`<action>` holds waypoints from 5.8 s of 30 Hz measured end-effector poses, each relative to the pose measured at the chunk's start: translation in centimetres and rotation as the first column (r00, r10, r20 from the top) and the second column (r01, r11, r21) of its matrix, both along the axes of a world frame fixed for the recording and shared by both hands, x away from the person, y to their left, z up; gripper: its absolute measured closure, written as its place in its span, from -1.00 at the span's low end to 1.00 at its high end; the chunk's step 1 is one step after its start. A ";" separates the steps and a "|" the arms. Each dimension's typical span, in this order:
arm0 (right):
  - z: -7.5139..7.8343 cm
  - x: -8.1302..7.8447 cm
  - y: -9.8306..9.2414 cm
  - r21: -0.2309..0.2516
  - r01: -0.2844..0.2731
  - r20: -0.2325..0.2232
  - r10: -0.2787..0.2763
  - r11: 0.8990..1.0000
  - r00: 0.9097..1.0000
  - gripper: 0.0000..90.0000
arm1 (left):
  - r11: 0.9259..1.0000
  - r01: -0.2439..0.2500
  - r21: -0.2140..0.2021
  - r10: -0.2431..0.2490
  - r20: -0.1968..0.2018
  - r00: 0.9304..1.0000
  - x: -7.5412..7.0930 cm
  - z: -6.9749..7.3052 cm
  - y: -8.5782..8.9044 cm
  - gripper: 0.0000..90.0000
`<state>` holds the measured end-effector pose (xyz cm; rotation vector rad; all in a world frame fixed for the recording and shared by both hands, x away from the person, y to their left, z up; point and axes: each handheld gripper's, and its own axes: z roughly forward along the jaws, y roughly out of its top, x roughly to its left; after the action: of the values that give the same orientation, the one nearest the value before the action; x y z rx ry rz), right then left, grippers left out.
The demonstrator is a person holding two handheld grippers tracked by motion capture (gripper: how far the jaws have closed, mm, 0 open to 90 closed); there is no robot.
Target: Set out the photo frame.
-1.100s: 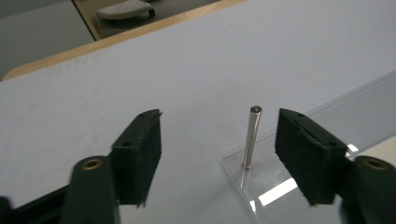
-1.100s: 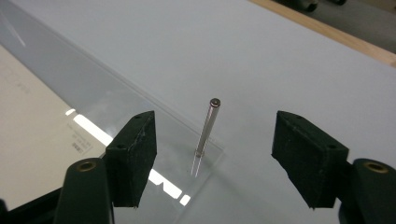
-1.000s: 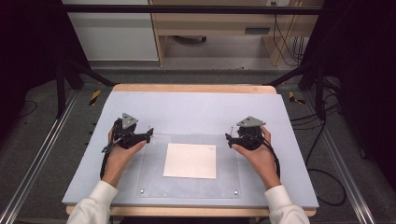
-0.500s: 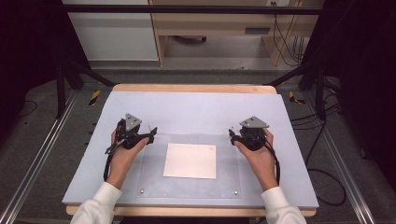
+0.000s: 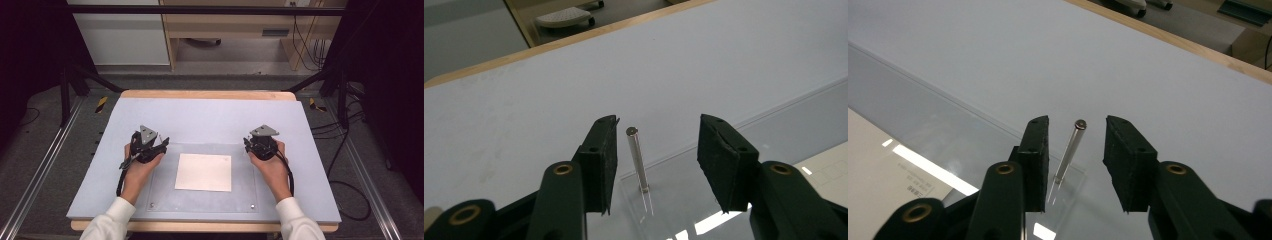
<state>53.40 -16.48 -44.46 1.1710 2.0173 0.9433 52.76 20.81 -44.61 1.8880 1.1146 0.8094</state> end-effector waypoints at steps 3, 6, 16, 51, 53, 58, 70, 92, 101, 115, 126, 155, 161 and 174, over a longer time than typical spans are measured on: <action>-0.1 0.4 0.4 -0.002 -0.004 -0.008 0.004 1.000 1.000 0.56 | 1.000 -0.010 0.002 0.010 0.000 1.000 0.1 -0.1 0.1 0.19; 0.1 0.6 0.6 0.001 -0.005 -0.001 0.005 1.000 1.000 0.67 | 1.000 -0.014 -0.006 0.014 -0.010 1.000 0.2 -0.3 0.2 0.27; 0.4 0.9 0.4 0.027 0.009 0.002 -0.009 1.000 1.000 0.87 | 1.000 -0.017 -0.002 0.017 0.004 1.000 0.6 -0.5 0.1 0.59; 1.1 1.3 0.5 0.032 0.018 -0.063 -0.016 0.999 0.998 0.91 | 1.000 -0.014 0.003 0.014 -0.113 0.994 1.9 0.3 0.6 0.87; 1.1 1.4 0.6 0.031 0.021 -0.066 -0.019 0.999 0.998 0.91 | 1.000 -0.022 0.009 0.023 -0.125 0.992 2.0 0.5 0.5 0.87; 1.2 1.4 0.6 0.033 0.023 -0.075 -0.021 0.999 0.997 0.91 | 0.999 -0.026 0.030 0.030 -0.145 0.989 2.1 0.7 0.3 0.87; 1.1 1.4 0.5 0.051 0.026 -0.072 -0.022 0.998 0.997 0.91 | 0.998 -0.043 -0.035 0.040 -0.088 0.995 1.6 -0.1 0.5 0.88; 0.0 1.6 0.2 0.061 0.005 -0.050 -0.002 0.998 0.999 0.89 | 0.998 -0.040 -0.049 0.036 -0.080 0.996 1.9 -0.8 0.6 0.88; 0.7 2.5 0.2 0.082 0.018 -0.140 -0.006 0.996 0.990 0.91 | 1.000 -0.019 -0.018 0.016 -0.159 0.987 2.8 0.0 0.6 0.89; 1.4 4.1 0.1 0.076 0.024 -0.229 -0.006 0.997 0.973 0.91 | 1.000 0.017 0.001 -0.016 -0.265 0.964 4.6 1.0 0.8 0.89; 1.6 5.4 -0.2 0.121 0.036 -0.293 0.001 0.992 0.956 0.91 | 0.999 0.028 -0.025 -0.035 -0.315 0.948 5.8 1.3 1.1 0.89; 2.4 3.7 -1.0 0.085 -0.002 -0.181 0.018 0.996 0.983 0.61 | 0.999 0.025 -0.022 -0.031 -0.364 0.931 6.7 1.7 1.0 0.89; 3.9 0.8 -1.7 0.081 -0.026 -0.114 0.035 0.996 0.993 0.39 | 1.000 0.018 -0.026 -0.026 -0.373 0.927 6.9 1.7 1.0 0.89; 2.1 -11.4 -2.4 -0.008 -0.135 0.042 0.136 0.991 0.990 -0.49 | 1.000 -0.015 -0.009 0.010 -0.399 0.917 7.3 1.9 0.6 0.89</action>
<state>42.02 -18.89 -42.36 1.0124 2.0844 1.0197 60.04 21.46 -42.68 2.0942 1.3723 0.4272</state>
